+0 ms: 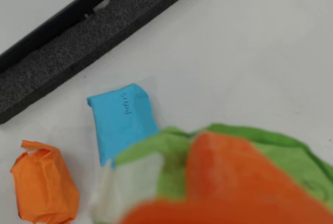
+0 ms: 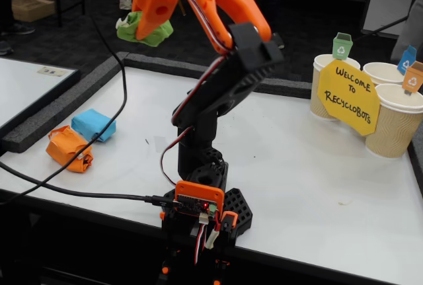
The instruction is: Sort rubbish by color.
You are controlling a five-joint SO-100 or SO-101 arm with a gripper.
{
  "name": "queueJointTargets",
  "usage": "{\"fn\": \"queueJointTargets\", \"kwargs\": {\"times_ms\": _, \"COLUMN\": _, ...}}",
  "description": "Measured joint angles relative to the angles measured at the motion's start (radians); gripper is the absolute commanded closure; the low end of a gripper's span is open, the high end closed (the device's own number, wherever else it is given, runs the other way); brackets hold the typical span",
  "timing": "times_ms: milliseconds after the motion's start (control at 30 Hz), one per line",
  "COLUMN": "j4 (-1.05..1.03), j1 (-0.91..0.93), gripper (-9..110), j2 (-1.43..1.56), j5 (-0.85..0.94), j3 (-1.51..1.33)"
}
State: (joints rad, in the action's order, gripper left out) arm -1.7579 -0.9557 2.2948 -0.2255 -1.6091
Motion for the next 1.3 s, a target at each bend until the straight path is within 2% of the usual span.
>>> {"fn": "queueJointTargets", "kwargs": {"times_ms": 300, "j4": 0.003, "j1": 0.167, "gripper": 101, "j2": 0.301, "j5": 0.028, "j3": -0.204}}
{"fn": "queueJointTargets", "kwargs": {"times_ms": 567, "j4": 0.091, "j1": 0.561, "gripper": 101, "j2": 0.541, "j5": 0.221, "j3": -0.334}}
{"fn": "queueJointTargets", "kwargs": {"times_ms": 800, "j4": 0.212, "j1": 0.831, "gripper": 101, "j2": 0.623, "j5": 0.278, "j3": -0.419}}
{"fn": "queueJointTargets", "kwargs": {"times_ms": 1300, "j4": 0.36, "j1": 1.147, "gripper": 101, "j2": 0.888, "j5": 0.336, "j3": -0.747}}
